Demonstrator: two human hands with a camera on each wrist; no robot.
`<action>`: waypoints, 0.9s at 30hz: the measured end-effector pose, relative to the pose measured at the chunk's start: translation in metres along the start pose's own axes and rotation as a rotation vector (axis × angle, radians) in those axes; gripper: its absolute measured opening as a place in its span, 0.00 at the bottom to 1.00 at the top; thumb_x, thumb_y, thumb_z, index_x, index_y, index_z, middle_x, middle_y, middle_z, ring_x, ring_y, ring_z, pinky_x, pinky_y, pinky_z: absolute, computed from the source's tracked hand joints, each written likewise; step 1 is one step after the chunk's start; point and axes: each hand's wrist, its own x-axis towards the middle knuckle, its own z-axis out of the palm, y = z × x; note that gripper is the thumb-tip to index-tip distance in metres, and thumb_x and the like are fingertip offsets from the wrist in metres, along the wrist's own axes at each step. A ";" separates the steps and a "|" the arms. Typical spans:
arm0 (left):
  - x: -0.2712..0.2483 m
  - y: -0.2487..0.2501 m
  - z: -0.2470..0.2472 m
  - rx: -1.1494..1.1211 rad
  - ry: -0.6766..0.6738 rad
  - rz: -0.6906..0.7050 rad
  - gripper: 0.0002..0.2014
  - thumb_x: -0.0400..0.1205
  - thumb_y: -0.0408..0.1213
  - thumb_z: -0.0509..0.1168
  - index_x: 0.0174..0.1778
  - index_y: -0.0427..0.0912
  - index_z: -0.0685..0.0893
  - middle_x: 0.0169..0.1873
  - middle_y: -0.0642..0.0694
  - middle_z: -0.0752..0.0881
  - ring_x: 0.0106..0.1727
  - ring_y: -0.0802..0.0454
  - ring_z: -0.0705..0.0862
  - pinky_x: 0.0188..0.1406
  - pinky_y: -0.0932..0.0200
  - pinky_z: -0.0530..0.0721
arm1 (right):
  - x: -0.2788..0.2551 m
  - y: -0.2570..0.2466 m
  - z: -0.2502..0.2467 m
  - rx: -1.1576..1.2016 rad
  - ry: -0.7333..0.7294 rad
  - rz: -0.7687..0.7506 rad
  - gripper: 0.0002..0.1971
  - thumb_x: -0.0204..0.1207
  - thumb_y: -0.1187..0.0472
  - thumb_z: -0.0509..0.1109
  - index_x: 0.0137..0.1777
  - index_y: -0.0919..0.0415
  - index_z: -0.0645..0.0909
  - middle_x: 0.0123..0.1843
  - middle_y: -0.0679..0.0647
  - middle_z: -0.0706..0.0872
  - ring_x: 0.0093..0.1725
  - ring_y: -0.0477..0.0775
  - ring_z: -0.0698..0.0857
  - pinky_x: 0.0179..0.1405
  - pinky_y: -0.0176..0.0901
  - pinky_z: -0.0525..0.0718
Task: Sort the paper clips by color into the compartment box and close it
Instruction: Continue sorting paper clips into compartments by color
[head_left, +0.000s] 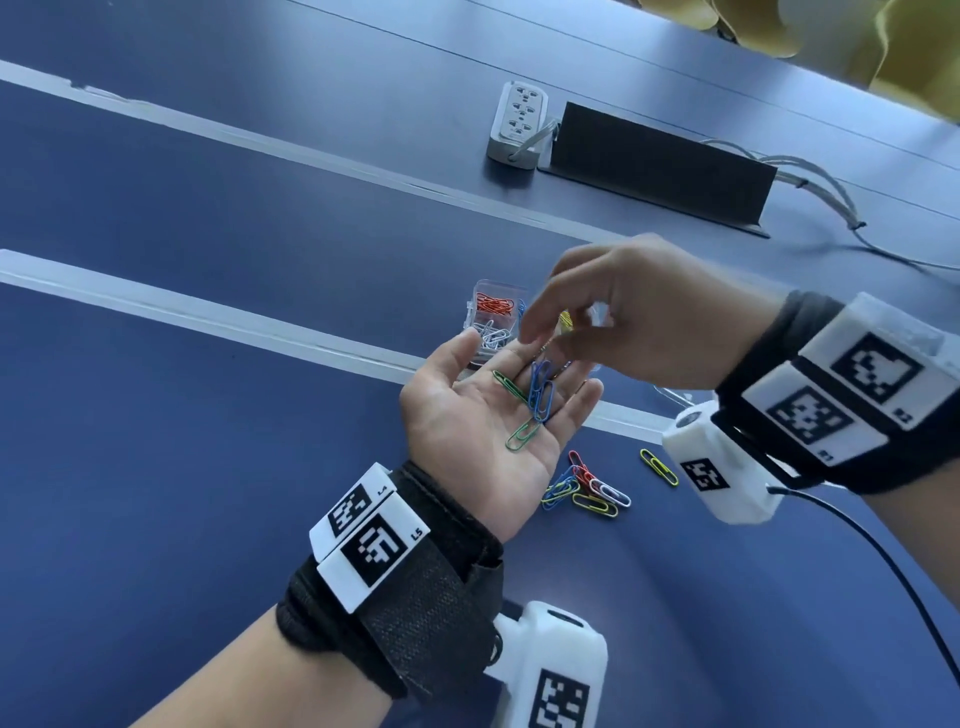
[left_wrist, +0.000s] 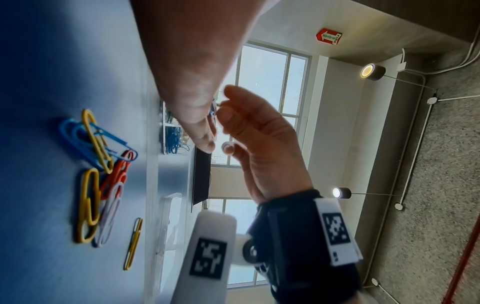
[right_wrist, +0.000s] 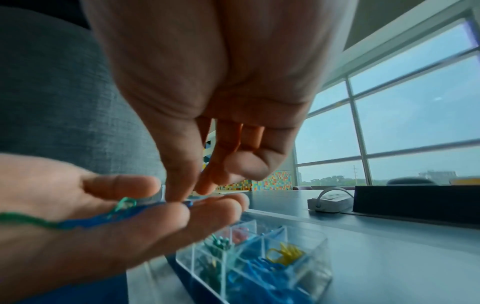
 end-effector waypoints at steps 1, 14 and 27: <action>-0.001 0.000 0.000 0.006 -0.011 -0.006 0.28 0.80 0.50 0.51 0.63 0.30 0.80 0.53 0.35 0.84 0.56 0.39 0.81 0.67 0.43 0.76 | -0.003 0.001 0.002 -0.005 -0.032 -0.015 0.11 0.69 0.63 0.75 0.48 0.48 0.89 0.44 0.48 0.85 0.38 0.49 0.81 0.41 0.37 0.77; 0.002 -0.001 -0.003 0.050 -0.010 -0.031 0.33 0.81 0.53 0.51 0.70 0.28 0.75 0.67 0.32 0.80 0.67 0.36 0.80 0.71 0.43 0.73 | -0.020 0.014 0.007 -0.016 -0.004 -0.116 0.06 0.69 0.59 0.73 0.45 0.52 0.89 0.43 0.51 0.86 0.38 0.50 0.81 0.44 0.46 0.82; 0.001 -0.003 -0.004 -0.005 -0.025 -0.058 0.34 0.81 0.53 0.50 0.69 0.26 0.76 0.61 0.34 0.75 0.58 0.40 0.78 0.76 0.49 0.66 | -0.023 0.013 0.021 0.000 -0.025 -0.177 0.10 0.71 0.54 0.68 0.48 0.54 0.88 0.43 0.51 0.86 0.36 0.47 0.77 0.40 0.47 0.82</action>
